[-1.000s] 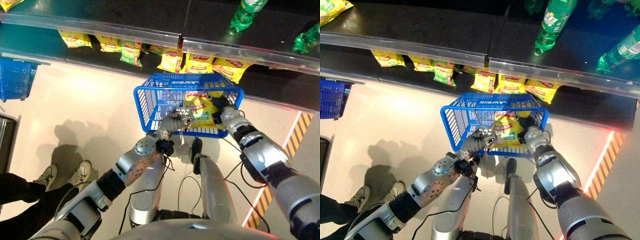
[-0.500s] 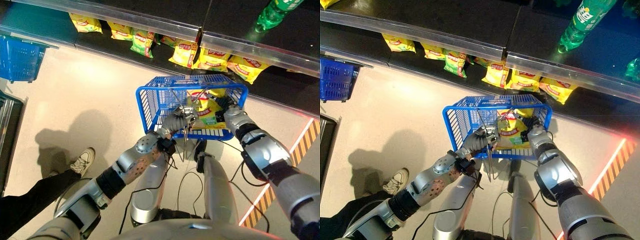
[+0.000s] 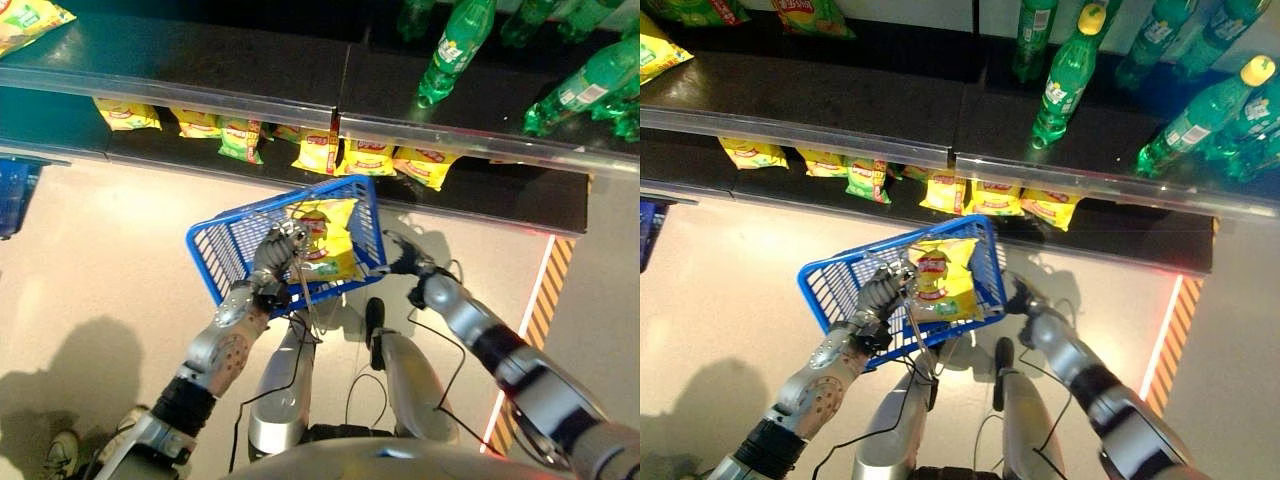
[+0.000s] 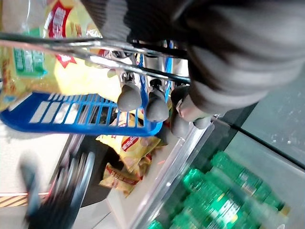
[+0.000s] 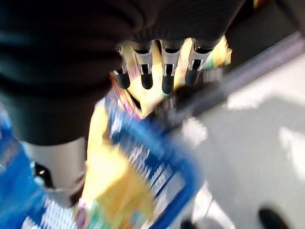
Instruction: Pick up the snacks into the basket
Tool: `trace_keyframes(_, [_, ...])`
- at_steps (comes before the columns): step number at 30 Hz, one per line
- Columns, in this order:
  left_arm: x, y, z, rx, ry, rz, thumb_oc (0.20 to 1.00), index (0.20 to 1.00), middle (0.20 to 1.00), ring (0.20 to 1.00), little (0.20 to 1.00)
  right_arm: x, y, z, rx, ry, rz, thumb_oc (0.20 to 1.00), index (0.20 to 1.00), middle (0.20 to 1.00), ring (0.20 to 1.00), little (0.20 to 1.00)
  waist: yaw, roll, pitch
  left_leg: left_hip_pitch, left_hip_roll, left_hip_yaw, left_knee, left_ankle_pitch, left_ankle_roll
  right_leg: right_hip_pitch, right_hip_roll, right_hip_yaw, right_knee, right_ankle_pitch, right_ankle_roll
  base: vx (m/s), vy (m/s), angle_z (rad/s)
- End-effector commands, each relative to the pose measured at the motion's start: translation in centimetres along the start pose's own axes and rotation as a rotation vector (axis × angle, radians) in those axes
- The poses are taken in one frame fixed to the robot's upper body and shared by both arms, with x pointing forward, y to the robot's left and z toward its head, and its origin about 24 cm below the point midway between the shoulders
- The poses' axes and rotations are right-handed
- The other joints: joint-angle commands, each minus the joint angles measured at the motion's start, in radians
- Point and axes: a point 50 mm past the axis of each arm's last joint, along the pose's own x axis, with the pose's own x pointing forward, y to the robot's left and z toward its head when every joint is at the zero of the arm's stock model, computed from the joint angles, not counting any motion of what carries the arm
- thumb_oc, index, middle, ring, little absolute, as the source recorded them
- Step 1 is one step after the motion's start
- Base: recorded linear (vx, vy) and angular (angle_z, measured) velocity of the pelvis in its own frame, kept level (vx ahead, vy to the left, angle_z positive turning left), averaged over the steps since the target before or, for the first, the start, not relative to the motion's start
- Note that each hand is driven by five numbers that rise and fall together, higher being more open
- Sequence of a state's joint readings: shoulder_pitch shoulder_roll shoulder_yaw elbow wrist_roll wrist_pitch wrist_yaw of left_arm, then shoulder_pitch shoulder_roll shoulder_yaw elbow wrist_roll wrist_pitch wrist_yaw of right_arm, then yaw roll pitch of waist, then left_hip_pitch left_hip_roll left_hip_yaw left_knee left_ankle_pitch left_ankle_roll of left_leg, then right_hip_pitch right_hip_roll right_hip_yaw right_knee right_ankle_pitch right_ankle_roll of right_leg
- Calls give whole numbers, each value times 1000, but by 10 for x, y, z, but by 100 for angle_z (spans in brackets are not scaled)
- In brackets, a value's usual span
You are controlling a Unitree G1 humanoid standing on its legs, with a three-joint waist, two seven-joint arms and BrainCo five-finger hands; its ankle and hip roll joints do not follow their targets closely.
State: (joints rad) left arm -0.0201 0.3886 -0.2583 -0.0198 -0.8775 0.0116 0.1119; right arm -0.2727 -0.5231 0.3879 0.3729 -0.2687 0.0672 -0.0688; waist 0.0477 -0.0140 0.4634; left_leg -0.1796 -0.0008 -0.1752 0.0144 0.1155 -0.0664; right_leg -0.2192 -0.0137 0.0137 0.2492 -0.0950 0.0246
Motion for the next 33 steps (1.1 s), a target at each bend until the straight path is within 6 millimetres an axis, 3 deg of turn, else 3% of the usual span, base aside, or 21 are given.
trace_keyframes(1, [-7,-16,24,-55,-181,-99,200,200,200,200,200,-21,-10,-12,-63,-43,1,1000,1000,1000,1000,1000,-21,-30,-210,52,-74,33,-46,-71,66,83,4,10,-262,110,84,59,-13,-20])
trace_keyframes(6, [-18,4,16,-32,-173,-6,200,200,200,200,200,-49,-18,-19,112,-79,-25,1000,1000,1000,1000,1000,-36,-24,-272,109,-69,43,-76,-73,66,134,8,21,-282,105,85,99,-11,-17])
trace_keyframes(7, [-22,17,20,58,-194,55,200,200,200,200,200,-54,-20,-27,211,-58,-75,1000,1000,1000,1000,1000,-45,-19,-297,129,-66,45,-85,-75,65,150,9,22,-281,100,84,87,-7,-1])
trace_keyframes(12, [-34,41,17,146,-195,192,200,200,200,200,200,-58,-27,-28,383,-69,-193,1000,1000,1000,1000,1000,-50,-11,-342,163,-63,44,-93,-85,66,182,13,29,-283,89,78,61,0,1])
trace_keyframes(17, [-39,54,1,201,-134,288,200,200,200,200,200,-44,-32,-1,597,-177,-300,1000,1000,1000,1000,1000,-34,-2,-387,188,-64,26,-97,-92,69,221,12,20,-298,81,69,36,1,-1])
trace_keyframes(24, [-39,51,-6,181,-115,283,200,200,200,200,200,-28,-37,20,642,-238,-307,1000,1000,1000,1000,1000,-8,-9,-401,205,-67,-1,-96,-96,68,254,9,-7,-307,71,64,24,-10,6])
trace_keyframes(33, [-39,46,-3,180,-134,267,200,200,200,200,200,-15,-40,17,723,-189,-360,1000,1000,1000,1000,1000,17,-17,-392,217,-69,-35,-93,-102,65,278,5,-39,-307,55,60,21,-5,14])
